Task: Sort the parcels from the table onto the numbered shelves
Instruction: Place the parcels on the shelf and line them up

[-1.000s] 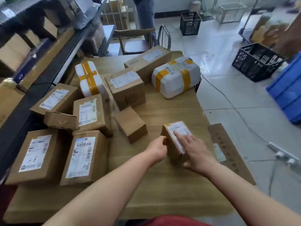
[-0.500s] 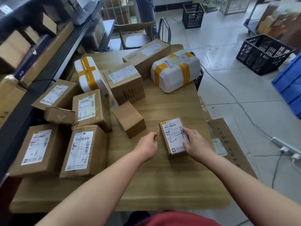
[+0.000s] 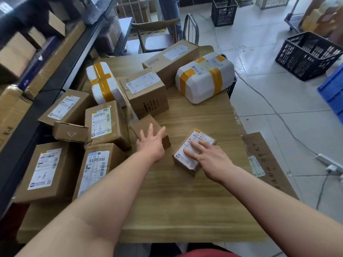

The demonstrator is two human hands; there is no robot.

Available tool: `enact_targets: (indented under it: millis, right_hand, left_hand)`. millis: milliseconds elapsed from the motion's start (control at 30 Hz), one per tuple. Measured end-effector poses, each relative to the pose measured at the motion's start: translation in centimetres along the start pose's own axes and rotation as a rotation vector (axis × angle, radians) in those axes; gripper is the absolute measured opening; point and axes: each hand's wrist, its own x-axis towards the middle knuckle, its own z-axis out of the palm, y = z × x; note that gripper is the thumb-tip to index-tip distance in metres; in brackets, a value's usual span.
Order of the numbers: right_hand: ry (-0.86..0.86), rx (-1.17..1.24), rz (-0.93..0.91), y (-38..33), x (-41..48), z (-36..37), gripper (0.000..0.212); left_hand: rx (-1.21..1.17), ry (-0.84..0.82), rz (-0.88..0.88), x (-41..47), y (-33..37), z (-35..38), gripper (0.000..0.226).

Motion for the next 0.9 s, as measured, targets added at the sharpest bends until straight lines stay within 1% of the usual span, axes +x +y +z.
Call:
enact_targets:
  millis: [67, 167, 267, 333, 367, 433, 467, 500, 567, 600, 667, 733, 800, 900]
  right_hand:
    - [0.021, -0.037, 0.109, -0.1, 1.1, 0.0, 0.066]
    - [0.037, -0.045, 0.244, 0.1, 2.3, -0.4, 0.066]
    - [0.081, 0.037, 0.234, 0.3, 3.0, -1.2, 0.061]
    - [0.124, 0.011, 0.203, -0.3, 3.2, -1.4, 0.058]
    - [0.143, -0.026, 0.181, -0.6, 3.3, -1.4, 0.058]
    - [0.14, -0.047, 0.136, -1.3, 3.4, -1.1, 0.063]
    - [0.114, -0.029, 0.123, -1.5, 3.5, -0.9, 0.068]
    - [0.078, 0.007, 0.121, -1.5, 3.5, -0.7, 0.073]
    - [0.008, 0.087, 0.133, -1.1, 3.2, -0.6, 0.082]
    - [-0.009, 0.094, 0.142, -0.9, 2.9, -0.5, 0.085]
    - [-0.002, 0.071, 0.19, -0.4, 2.3, -0.4, 0.086]
    - [0.024, 0.063, 0.298, -0.1, 2.0, -0.5, 0.085]
    - [0.035, 0.05, 0.392, 0.0, 2.0, -0.5, 0.087]
    - [0.045, 0.07, 0.428, -0.2, 2.2, -0.1, 0.091]
  left_hand:
    - [0.001, -0.06, 0.015, 0.1, -0.5, 0.3, 0.07]
    - [0.004, -0.051, 0.071, -0.5, -1.3, 1.1, 0.067]
    - [-0.014, -0.041, 0.138, -1.9, -1.9, 1.6, 0.057]
    - [0.03, -0.021, 0.187, -2.8, -1.9, 1.7, 0.047]
    - [0.054, 0.006, 0.196, -2.9, -1.8, 1.6, 0.043]
    - [0.048, 0.097, 0.144, -2.6, -1.4, 1.0, 0.042]
    - [0.026, 0.136, 0.094, -2.3, -1.2, 0.8, 0.047]
    - [0.006, 0.151, 0.043, -2.0, -1.1, 0.7, 0.057]
    - [-0.052, 0.087, -0.058, -1.4, -1.0, 1.0, 0.082]
    - [-0.109, 0.042, -0.108, -1.2, -1.0, 1.2, 0.09]
    - [-0.229, 0.012, -0.174, -0.9, -1.2, 1.7, 0.096]
    - [-0.252, 0.035, -0.182, -1.0, -1.4, 2.0, 0.103]
    - [-0.228, 0.022, -0.166, -1.4, -1.7, 1.9, 0.113]
    - [-0.169, -0.046, -0.12, -2.0, -2.3, 1.6, 0.128]
